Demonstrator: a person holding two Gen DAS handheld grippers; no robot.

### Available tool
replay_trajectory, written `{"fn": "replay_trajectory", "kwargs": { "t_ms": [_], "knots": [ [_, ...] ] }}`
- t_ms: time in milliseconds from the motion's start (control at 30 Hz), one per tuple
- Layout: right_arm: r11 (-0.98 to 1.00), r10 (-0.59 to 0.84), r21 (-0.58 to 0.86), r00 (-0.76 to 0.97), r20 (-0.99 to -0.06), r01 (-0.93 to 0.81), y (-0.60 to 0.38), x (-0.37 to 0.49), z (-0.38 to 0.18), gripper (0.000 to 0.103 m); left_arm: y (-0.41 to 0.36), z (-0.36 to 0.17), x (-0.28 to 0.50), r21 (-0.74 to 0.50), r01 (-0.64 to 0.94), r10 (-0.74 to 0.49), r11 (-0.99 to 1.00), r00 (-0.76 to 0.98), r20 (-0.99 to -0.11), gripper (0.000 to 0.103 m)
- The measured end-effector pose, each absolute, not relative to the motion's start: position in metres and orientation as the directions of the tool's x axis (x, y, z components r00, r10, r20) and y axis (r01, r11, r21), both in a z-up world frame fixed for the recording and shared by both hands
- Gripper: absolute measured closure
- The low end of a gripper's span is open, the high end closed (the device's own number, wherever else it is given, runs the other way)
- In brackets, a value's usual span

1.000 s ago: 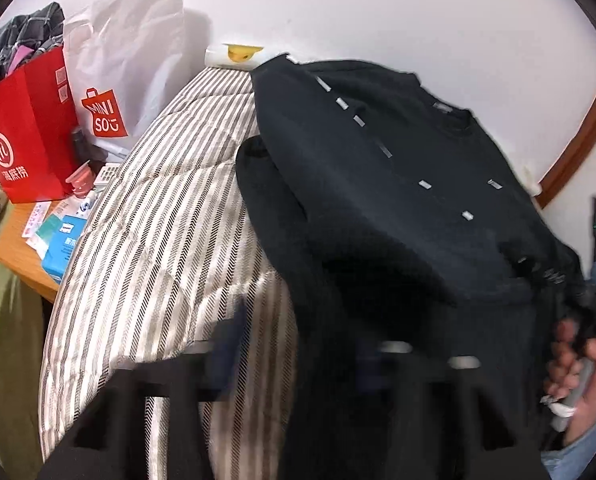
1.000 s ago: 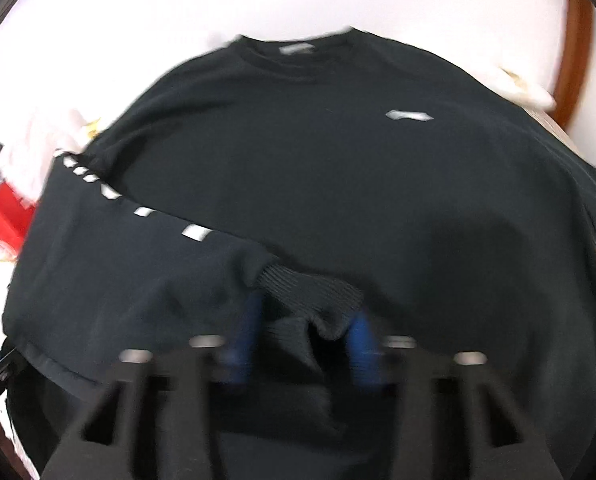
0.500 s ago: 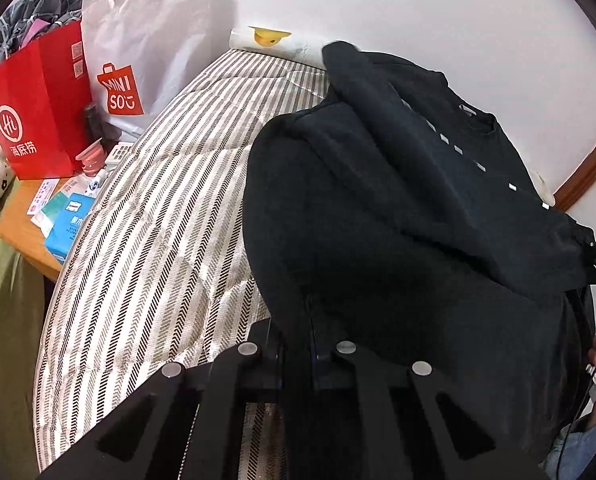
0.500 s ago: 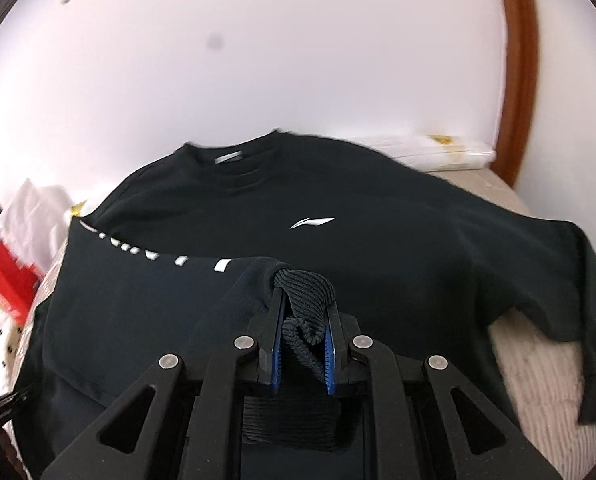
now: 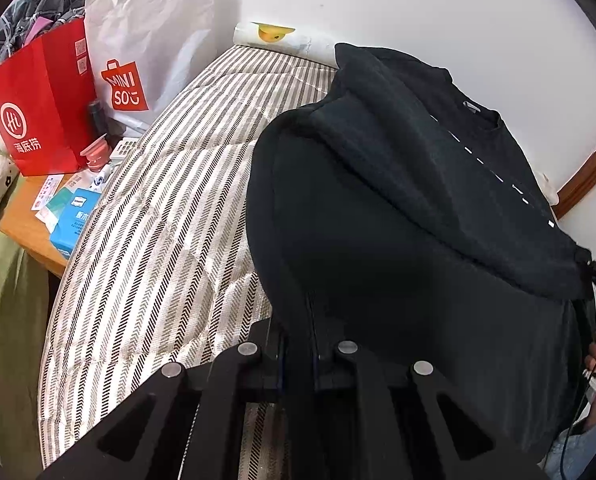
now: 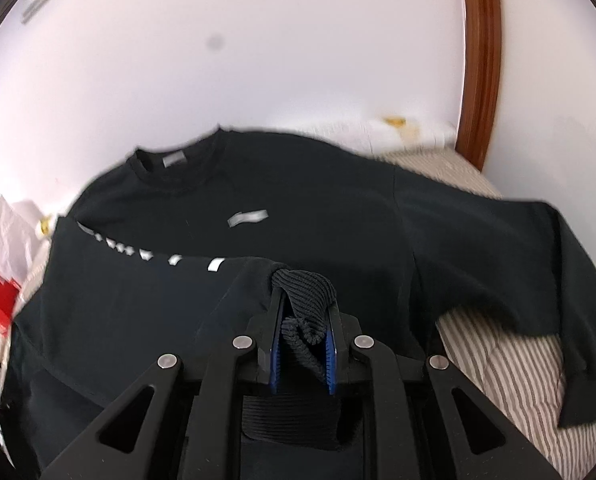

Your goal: Fold small clothes

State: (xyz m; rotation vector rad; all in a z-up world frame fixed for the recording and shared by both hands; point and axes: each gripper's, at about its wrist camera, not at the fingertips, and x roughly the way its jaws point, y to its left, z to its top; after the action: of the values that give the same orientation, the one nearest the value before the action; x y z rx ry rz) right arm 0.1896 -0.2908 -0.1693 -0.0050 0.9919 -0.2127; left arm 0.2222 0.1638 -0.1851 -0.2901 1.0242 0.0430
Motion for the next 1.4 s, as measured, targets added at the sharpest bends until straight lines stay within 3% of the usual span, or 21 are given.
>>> {"fn": "replay_trajectory", "kwargs": {
  "t_ms": [267,400,467,533,567,833,1167,1233,1300,1367,1400],
  "knots": [
    [0.973,-0.201,-0.12,0.466,-0.862,0.198,-0.305,0.171,-0.187,0.079,0.162,-0.184,0.216,-0.21,-0.166,-0.099,0.963,0.51,-0.854,0.092],
    [0.965,-0.239,-0.157,0.468,-0.851,0.208,-0.307,0.159,-0.176,0.073,0.159,-0.182,0.211,-0.202,-0.161,-0.096,0.966,0.5,-0.861,0.08],
    [0.964,-0.243,-0.157,0.483,-0.841,0.213,-0.31,0.146,-0.163,0.06,0.157,-0.181,0.206,-0.2,-0.15,-0.101,0.968,0.497,-0.862,0.074],
    [0.963,-0.249,-0.161,0.491,-0.835,0.214,-0.317,0.13,-0.152,0.05,0.154,-0.18,0.2,-0.192,-0.138,-0.1,0.972,0.499,-0.861,0.062],
    [0.963,-0.254,-0.167,0.494,-0.832,0.214,-0.32,0.12,-0.147,0.048,0.152,-0.18,0.195,-0.184,-0.133,-0.094,0.974,0.503,-0.859,0.059],
    [0.968,-0.242,-0.182,0.437,-0.866,0.175,-0.339,0.046,-0.148,0.041,0.139,-0.18,0.155,-0.161,-0.086,-0.095,0.983,0.512,-0.853,0.057],
    [0.983,-0.143,-0.083,0.4,-0.905,0.164,-0.34,-0.02,-0.164,0.041,0.118,-0.18,0.108,-0.097,-0.031,-0.065,0.995,0.539,-0.84,0.058],
    [0.987,-0.122,-0.067,0.397,-0.909,0.149,-0.334,-0.026,-0.167,0.041,0.117,-0.179,0.103,-0.102,-0.027,-0.071,0.994,0.542,-0.837,0.068],
    [0.99,-0.116,-0.075,0.386,-0.915,0.121,-0.327,-0.031,-0.172,0.048,0.118,-0.177,0.098,-0.101,-0.042,-0.061,0.994,0.555,-0.83,0.076],
    [0.993,-0.106,-0.076,0.404,-0.908,0.091,-0.32,-0.036,-0.174,0.075,0.121,-0.175,0.093,-0.112,-0.056,-0.061,0.992,0.566,-0.822,0.085],
    [0.994,-0.105,-0.081,0.41,-0.906,0.073,-0.317,-0.038,-0.173,0.078,0.121,-0.172,0.091,-0.103,-0.068,-0.046,0.992,0.57,-0.82,0.09]
  ]
}}
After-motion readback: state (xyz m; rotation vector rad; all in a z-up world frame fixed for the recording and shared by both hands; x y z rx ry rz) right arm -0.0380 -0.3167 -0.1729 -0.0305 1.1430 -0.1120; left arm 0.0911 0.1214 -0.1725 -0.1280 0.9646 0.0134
